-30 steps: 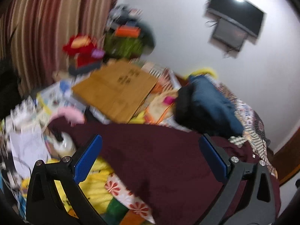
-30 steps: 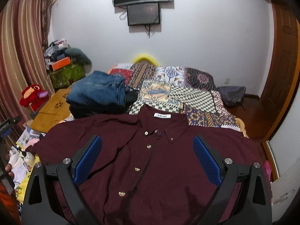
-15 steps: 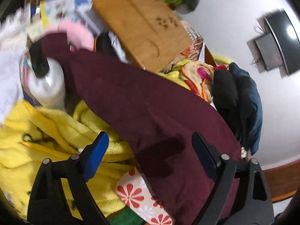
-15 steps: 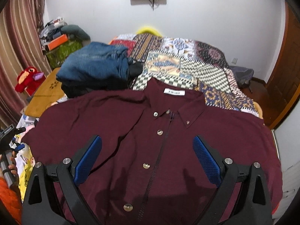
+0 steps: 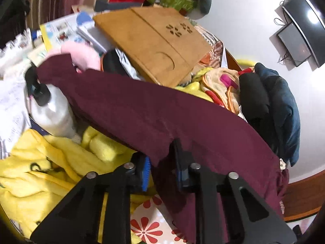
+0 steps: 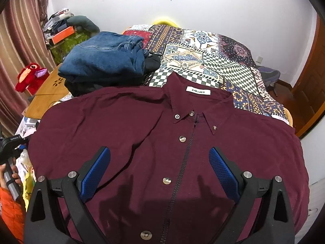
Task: Fold large clothes
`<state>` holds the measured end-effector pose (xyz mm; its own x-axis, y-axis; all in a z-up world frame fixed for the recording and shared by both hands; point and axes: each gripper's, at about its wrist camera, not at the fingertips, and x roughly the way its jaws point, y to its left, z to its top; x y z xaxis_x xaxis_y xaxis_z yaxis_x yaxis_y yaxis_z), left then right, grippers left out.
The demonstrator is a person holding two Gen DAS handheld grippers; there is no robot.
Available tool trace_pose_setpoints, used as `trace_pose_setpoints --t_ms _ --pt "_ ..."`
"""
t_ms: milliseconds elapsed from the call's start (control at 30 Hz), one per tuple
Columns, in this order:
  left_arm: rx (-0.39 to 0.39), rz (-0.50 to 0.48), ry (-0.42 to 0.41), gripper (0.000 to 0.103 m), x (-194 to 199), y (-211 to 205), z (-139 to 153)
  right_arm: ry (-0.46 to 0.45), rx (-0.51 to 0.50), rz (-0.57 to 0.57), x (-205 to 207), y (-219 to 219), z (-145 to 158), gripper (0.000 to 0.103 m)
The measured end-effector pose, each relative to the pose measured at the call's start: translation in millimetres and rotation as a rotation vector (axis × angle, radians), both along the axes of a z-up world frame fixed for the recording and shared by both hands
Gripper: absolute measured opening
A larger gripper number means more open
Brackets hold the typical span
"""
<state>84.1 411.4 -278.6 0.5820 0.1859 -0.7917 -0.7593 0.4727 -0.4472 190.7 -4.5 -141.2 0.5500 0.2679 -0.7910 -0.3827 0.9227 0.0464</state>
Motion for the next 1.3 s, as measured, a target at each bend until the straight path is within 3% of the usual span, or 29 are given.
trace_pose_setpoints --t_ms 200,367,533,667,733,933,1033,1300 --pt "0.134 0.018 0.007 0.010 -5.1 -14.1 36.3 -0.030 0.019 -0.007 -3.9 -8.4 9.7 0.097" --pt "0.305 -0.009 0.007 0.010 6.1 -42.2 81.0 -0.070 0.028 -0.031 -11.1 -23.1 18.7 0.097" --pt "0.408 -0.090 -0.057 0.009 21.6 -78.0 124.6 -0.106 0.032 -0.053 -17.9 -42.6 26.0 0.097" --pt "0.550 -0.201 -0.095 0.008 43.5 -125.7 163.6 -0.126 0.049 -0.078 -22.0 -60.9 28.3 0.097" --pt "0.581 -0.263 -0.122 0.008 54.7 -147.4 176.9 -0.130 0.063 -0.090 -23.4 -70.4 29.3 0.097" --pt "0.561 -0.448 -0.223 0.006 86.9 -211.7 197.6 -0.159 0.073 -0.139 -31.4 -100.0 32.5 0.097" --pt "0.568 -0.527 -0.232 0.006 100.7 -243.7 199.5 -0.160 0.065 -0.180 -32.8 -116.2 30.6 0.097" --pt "0.487 -0.815 -0.251 0.006 133.2 -340.0 183.5 -0.132 0.080 -0.258 -35.5 -147.8 23.3 0.097"
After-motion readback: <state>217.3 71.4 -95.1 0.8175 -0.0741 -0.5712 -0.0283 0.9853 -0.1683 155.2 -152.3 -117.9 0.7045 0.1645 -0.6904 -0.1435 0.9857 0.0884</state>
